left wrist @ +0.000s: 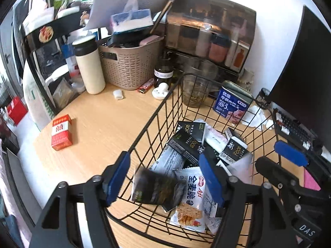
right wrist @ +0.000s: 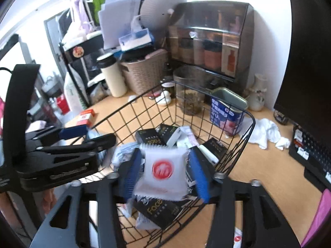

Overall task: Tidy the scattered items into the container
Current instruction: 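Carry both items into the wire basket and open both tools, then grasp the white pizza-print packet on the desk with the right tool, then drop the pizza-print packet into the wire basket with the right tool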

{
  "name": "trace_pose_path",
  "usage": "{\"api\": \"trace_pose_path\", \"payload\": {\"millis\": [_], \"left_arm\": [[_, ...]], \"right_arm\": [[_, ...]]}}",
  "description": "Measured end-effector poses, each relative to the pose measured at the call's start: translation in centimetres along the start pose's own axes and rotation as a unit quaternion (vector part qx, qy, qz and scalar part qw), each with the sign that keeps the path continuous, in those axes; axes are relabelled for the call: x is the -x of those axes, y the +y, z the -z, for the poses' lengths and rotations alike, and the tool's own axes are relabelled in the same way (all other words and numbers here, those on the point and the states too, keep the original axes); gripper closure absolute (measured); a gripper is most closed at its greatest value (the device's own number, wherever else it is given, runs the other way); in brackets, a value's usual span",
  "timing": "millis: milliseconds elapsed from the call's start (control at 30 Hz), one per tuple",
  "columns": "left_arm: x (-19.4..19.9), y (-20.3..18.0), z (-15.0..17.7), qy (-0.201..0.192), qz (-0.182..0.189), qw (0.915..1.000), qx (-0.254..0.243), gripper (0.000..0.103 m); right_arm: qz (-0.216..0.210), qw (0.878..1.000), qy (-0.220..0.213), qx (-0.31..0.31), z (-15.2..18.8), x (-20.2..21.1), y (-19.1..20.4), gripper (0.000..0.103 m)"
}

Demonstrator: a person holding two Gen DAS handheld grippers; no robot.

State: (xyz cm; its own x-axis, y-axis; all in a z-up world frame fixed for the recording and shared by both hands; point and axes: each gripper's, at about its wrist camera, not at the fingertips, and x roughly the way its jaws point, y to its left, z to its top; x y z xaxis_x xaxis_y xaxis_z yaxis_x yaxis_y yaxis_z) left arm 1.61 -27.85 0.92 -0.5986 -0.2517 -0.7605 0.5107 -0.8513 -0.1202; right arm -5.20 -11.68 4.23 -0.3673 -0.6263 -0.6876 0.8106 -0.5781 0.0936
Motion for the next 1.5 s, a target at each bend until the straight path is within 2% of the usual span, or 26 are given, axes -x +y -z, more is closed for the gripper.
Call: {"api": "trace_pose_path", "payload": {"millis": [133,233,333,433,533,633,733,833,967,1067,1100,1133,1333,1500], "left_arm": [[1.0,-0.8,0.3,-0.003,0.006,0.9999,-0.012,0.024],[2.6,-2.2,1.2,-0.006,0.009,0.9997,-0.023,0.024],[4.6,-4.3,2.4,-0.007,0.043,0.9982,-0.040,0.024],[6.8,-7.3,4.0,-0.015,0.039,0.9965,-0.073,0.024],[7.6,-9.3,6.3,-0.003,0.053,0.9947,-0.088,0.023],[7.3,-10.5,9.7,0.022,0.046,0.9929,-0.107,0.023],[6.6,-10.1,12.2,0.045,0.027,0.9922,-0.113,0.023],[6.1,-8.9,12.9,0.060,0.025,0.9933,-0.095,0.023],[6.4,-7.7,12.5,0.053,0.026,0.9954,-0.075,0.023],[6.3,-7.1,11.9,0.051,0.027,0.9959,-0.070,0.023],[6.2,-6.9,11.7,0.052,0.029,0.9959,-0.067,0.023],[6.2,-6.8,11.5,0.052,0.034,0.9959,-0.065,0.023],[6.9,-5.8,10.5,0.039,0.028,0.9968,-0.064,0.023],[9.3,-4.6,7.6,-0.007,0.028,0.9988,-0.041,0.023]], "right_arm": [[0.015,1.000,-0.003,-0.004,0.7,1.1,-1.1,0.046],[0.027,0.999,0.001,-0.017,2.0,2.6,-3.6,0.044],[0.046,0.998,0.008,-0.033,4.0,4.2,-6.2,0.042],[0.057,0.997,0.022,-0.047,6.2,5.2,-8.3,0.042],[0.055,0.996,0.037,-0.057,8.5,5.7,-9.5,0.041],[0.050,0.996,0.060,-0.051,11.2,4.8,-9.6,0.041],[0.058,0.994,0.087,-0.041,13.7,2.9,-9.7,0.041],[0.067,0.992,0.098,-0.035,14.7,1.0,-9.7,0.041],[0.079,0.989,0.126,-0.023,14.8,-1.6,-9.8,0.040],[0.080,0.987,0.137,-0.021,14.7,-1.9,-9.7,0.055],[0.079,0.987,0.140,-0.021,14.6,-1.9,-9.7,0.082],[0.088,0.986,0.142,-0.021,14.4,-1.8,-9.7,0.089],[0.062,0.987,0.140,-0.043,13.2,-0.6,-10.0,0.093],[0.037,0.997,0.043,-0.044,7.2,5.2,-8.4,0.092]]}}
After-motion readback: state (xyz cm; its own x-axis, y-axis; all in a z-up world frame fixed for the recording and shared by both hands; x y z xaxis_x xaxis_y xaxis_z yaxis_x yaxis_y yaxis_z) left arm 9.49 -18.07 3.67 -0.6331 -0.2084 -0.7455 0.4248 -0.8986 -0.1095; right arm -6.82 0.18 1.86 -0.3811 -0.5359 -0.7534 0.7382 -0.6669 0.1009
